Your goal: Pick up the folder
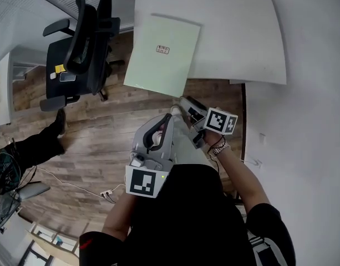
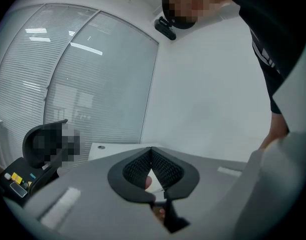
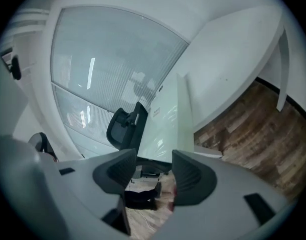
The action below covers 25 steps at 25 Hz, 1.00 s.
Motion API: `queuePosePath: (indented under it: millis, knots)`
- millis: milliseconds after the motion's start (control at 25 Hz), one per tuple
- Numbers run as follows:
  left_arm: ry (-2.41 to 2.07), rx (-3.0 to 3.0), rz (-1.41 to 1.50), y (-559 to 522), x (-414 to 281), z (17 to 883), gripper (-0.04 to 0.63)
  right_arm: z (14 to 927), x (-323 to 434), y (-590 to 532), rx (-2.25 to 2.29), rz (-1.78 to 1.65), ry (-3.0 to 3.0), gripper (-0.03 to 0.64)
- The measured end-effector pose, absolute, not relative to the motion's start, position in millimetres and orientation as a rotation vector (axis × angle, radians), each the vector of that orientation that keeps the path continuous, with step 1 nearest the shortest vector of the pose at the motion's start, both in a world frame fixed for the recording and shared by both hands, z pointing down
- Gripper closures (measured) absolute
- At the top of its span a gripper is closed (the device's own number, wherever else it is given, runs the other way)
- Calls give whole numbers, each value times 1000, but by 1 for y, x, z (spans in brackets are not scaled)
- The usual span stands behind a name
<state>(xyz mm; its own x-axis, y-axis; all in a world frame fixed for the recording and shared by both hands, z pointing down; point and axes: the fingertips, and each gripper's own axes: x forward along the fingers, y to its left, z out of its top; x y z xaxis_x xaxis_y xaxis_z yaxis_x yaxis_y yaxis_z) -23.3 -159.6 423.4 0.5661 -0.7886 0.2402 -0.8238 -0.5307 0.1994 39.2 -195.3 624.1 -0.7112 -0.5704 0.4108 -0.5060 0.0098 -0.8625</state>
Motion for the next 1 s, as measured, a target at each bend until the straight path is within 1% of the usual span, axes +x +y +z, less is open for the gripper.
queuePosePath:
  millis: [160, 520, 1000]
  knots:
    - [-1351, 2499, 174, -171, -19, 424, 591, 642, 42, -211, -1141, -1873, 2140, 385]
    - [-1455, 2422, 119, -185, -7, 430, 591, 679, 38, -222, -965, -2004, 2107, 327]
    - [-1523, 2323, 152, -184, -23, 450, 591, 707, 7, -228, -743, -2075, 2070, 310]
